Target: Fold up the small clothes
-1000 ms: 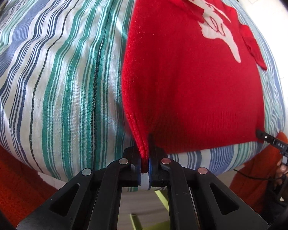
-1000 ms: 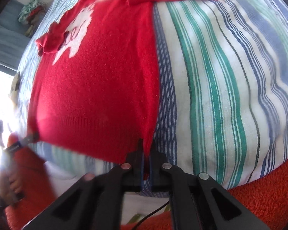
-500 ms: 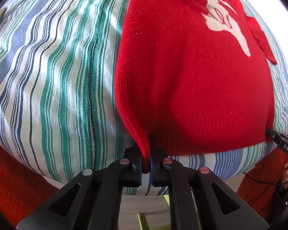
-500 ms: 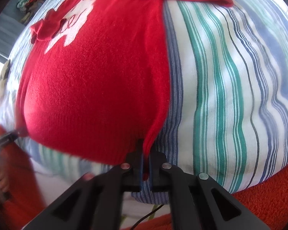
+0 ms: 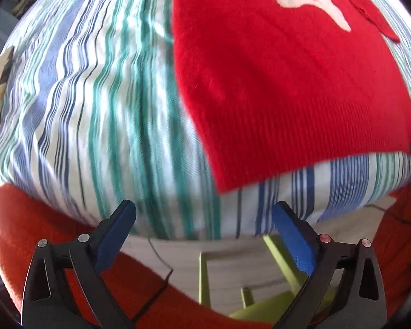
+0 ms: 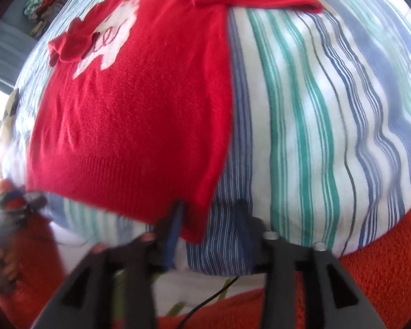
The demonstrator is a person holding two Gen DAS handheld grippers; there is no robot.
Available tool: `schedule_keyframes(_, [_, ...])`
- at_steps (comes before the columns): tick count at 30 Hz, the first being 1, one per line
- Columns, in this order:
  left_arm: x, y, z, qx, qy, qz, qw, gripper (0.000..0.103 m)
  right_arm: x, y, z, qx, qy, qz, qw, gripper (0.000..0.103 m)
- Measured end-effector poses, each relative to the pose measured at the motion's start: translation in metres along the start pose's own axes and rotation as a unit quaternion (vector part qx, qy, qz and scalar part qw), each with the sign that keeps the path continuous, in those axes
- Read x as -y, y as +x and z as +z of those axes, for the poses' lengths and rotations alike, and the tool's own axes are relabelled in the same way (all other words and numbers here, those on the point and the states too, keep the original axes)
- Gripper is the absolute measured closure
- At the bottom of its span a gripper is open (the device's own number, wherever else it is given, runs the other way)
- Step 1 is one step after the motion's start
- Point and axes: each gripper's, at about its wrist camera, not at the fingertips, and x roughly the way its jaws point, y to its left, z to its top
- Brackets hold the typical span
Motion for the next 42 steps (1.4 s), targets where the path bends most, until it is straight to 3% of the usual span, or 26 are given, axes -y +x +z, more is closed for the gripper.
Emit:
schedule_keyframes(1, [-0.006,-0.007,-0.005,0.004,-0.007,-0.004,1.0000,0.003,0.004,-0.004,-0.002,-0.006,0.007,0.006,1.000,0.044])
schedule_keyframes(5, [-0.045,-0.051,-0.011,0.064,-0.066,-0.007,0.9957,0.003,0.032,-0.038,-0.007,-0.018,0.022,0.013,1.000,0.043])
schedule_keyframes(7, [-0.064,-0.070,-0.007,0.093,-0.106,-0.006,0.9900,0.003,0.046,-0.076,-0.005,0.022,0.008,-0.011,1.000,0.043])
schedule_keyframes(9, [-0.081,-0.083,0.001,0.114,-0.148,-0.022,0.9822,0.003,0.049,-0.109,0.019,0.071,-0.027,-0.056,0.995,0.042])
schedule_keyframes(11, [-0.096,-0.081,0.006,0.132,-0.177,-0.046,0.9742,0.003,0.041,-0.123,0.047,0.108,-0.081,-0.090,0.987,0.031])
schedule_keyframes(13, [-0.103,-0.080,0.010,0.132,-0.195,-0.060,0.9699,0.003,0.026,-0.112,0.082,0.110,-0.151,-0.100,0.977,0.026])
schedule_keyframes(16, [-0.100,-0.084,0.007,0.131,-0.206,-0.074,0.9669,0.003,-0.002,-0.065,0.130,0.117,-0.257,-0.099,0.954,0.027])
schedule_keyframes(19, [-0.100,-0.085,0.002,0.132,-0.202,-0.056,0.9689,0.003,-0.032,-0.014,0.158,0.134,-0.321,-0.112,0.931,0.043])
schedule_keyframes(21, [-0.104,-0.079,-0.002,0.120,-0.203,-0.035,0.9712,0.003,-0.041,0.015,0.174,0.139,-0.332,-0.121,0.925,0.047])
schedule_keyframes(22, [-0.108,-0.079,-0.006,0.115,-0.206,-0.030,0.9714,0.003,-0.039,0.025,0.181,0.137,-0.327,-0.118,0.928,0.061])
schedule_keyframes(23, [-0.113,-0.078,-0.009,0.112,-0.212,-0.027,0.9703,0.003,-0.033,0.027,0.188,0.140,-0.309,-0.105,0.935,0.083])
schedule_keyframes(24, [-0.118,-0.078,-0.012,0.113,-0.222,-0.028,0.9682,0.003,-0.021,0.020,0.194,0.154,-0.276,-0.091,0.944,0.091])
schedule_keyframes(27, [-0.130,-0.072,-0.018,0.109,-0.246,-0.035,0.9624,0.003,0.043,-0.032,0.195,0.211,-0.151,-0.054,0.964,0.093])
schedule_keyframes(29, [-0.132,-0.067,-0.017,0.102,-0.257,-0.044,0.9602,0.003,0.097,-0.068,0.185,0.246,-0.068,-0.037,0.966,0.094])
schedule_keyframes(32, [-0.124,-0.065,-0.009,0.099,-0.253,-0.060,0.9604,0.003,0.201,-0.112,0.160,0.284,0.074,-0.025,0.956,0.094])
schedule_keyframes(36, [-0.098,-0.070,0.006,0.102,-0.213,-0.060,0.9698,0.003,0.312,-0.117,0.127,0.276,0.215,-0.031,0.936,0.094])
schedule_keyframes(39, [-0.084,-0.076,0.010,0.107,-0.188,-0.051,0.9750,0.003,0.351,-0.104,0.105,0.267,0.269,-0.016,0.925,0.099])
schedule_keyframes(42, [-0.080,-0.077,0.009,0.104,-0.182,-0.048,0.9767,0.003,0.362,-0.095,0.088,0.265,0.296,-0.015,0.918,0.099])
